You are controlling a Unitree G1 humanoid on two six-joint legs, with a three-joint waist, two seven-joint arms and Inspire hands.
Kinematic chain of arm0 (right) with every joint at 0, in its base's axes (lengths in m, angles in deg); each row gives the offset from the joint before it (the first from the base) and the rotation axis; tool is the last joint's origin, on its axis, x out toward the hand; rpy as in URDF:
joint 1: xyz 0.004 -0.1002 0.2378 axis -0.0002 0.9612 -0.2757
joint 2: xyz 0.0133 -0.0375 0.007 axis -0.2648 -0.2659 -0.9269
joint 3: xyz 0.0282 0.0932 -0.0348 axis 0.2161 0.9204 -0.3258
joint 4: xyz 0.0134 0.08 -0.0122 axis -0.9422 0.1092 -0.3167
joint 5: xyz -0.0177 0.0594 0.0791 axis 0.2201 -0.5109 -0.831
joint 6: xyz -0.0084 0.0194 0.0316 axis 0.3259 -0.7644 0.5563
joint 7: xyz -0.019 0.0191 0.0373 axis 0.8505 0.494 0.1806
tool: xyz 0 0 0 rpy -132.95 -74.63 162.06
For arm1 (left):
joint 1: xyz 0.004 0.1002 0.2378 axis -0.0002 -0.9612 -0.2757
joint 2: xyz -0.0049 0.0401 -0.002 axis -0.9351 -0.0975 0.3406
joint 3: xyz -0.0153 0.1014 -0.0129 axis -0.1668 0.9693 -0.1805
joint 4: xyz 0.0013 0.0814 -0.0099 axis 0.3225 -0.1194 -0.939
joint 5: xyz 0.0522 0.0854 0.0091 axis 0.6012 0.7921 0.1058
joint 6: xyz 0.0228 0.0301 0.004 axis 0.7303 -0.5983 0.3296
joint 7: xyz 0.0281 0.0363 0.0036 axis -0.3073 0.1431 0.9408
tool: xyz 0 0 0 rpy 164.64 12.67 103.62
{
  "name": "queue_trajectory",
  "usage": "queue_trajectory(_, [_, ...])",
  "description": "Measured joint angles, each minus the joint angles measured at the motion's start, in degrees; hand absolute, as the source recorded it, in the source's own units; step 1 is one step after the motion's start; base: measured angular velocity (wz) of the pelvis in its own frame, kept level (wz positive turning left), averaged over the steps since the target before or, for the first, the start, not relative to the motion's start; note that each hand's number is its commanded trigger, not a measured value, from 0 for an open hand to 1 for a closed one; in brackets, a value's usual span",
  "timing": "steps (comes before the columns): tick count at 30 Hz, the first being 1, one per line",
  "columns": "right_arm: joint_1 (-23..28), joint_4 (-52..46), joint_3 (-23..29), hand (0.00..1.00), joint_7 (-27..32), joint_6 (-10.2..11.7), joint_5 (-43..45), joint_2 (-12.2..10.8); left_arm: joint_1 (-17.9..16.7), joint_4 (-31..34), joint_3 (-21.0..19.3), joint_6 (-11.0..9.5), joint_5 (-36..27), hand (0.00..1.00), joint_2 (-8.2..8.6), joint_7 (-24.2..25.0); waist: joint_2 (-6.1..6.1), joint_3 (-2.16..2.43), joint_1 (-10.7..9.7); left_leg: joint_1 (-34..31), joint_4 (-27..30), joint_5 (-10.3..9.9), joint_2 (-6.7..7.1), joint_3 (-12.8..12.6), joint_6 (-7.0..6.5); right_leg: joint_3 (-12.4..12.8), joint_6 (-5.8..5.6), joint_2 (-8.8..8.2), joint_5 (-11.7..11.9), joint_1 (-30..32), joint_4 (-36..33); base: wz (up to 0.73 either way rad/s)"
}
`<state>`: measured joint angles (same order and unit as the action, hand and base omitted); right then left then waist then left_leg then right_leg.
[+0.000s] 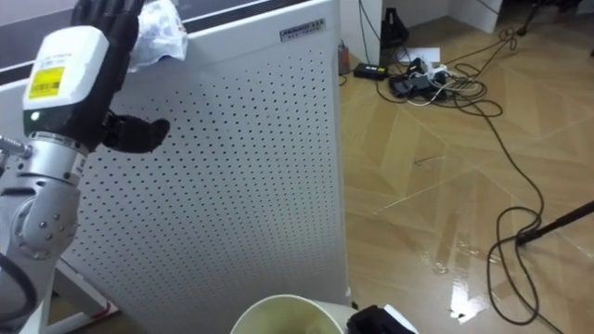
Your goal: Pick garbage
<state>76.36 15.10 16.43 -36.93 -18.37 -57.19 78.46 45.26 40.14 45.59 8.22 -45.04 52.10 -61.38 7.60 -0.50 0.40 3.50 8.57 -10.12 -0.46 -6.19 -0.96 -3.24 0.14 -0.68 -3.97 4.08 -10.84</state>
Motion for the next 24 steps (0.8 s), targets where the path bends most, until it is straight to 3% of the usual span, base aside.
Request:
queue_trajectory(1, [0.0,0.0,0.0,1.00,0.0,-0.1,0.0,0.1,0.0,0.0,0.0,0.0,0.3,0.53,0.00,0.1,-0.01,0.00,0.0,0.0,0.0,0.0,-0.01,0.0,0.00,0.0,0.00,0.00,0.0,0.0,0.0,0.00])
queue_trajectory(2, [0.0,0.0,0.0,1.00,0.0,-0.1,0.0,0.3,0.0,0.0,0.0,0.1,0.7,0.68,-0.03,0.4,-0.01,0.00,0.0,0.1,0.0,0.0,0.02,-0.1,0.00,0.0,-0.02,-0.05,-0.1,0.0,-0.1,0.00])
queue_trajectory(3, [-0.1,0.0,0.0,1.00,0.0,-0.1,0.0,0.3,0.0,0.0,0.0,0.1,0.9,1.00,-0.09,0.7,-0.02,0.00,0.0,0.1,0.0,0.0,0.05,-0.2,0.00,0.1,-0.06,-0.09,-0.1,0.0,-0.2,0.00])
queue_trajectory(15, [-0.1,-0.1,0.0,1.00,0.0,-0.1,0.0,0.8,2.2,-0.6,-3.5,-0.7,0.9,1.00,-0.67,0.4,-0.52,-0.33,-0.1,1.3,0.0,0.0,-0.02,-1.6,0.00,0.9,-0.06,0.07,-0.4,-0.7,-0.7,-0.03])
queue_trajectory(24, [-0.1,-0.1,0.0,1.00,0.0,-0.1,0.0,0.8,3.8,-1.2,-5.2,-0.6,0.9,1.00,-0.67,-1.3,-0.04,-0.32,-0.2,2.0,-0.3,0.0,-0.04,-1.7,0.00,1.3,-0.07,0.23,-0.4,-1.1,-0.7,-0.01])
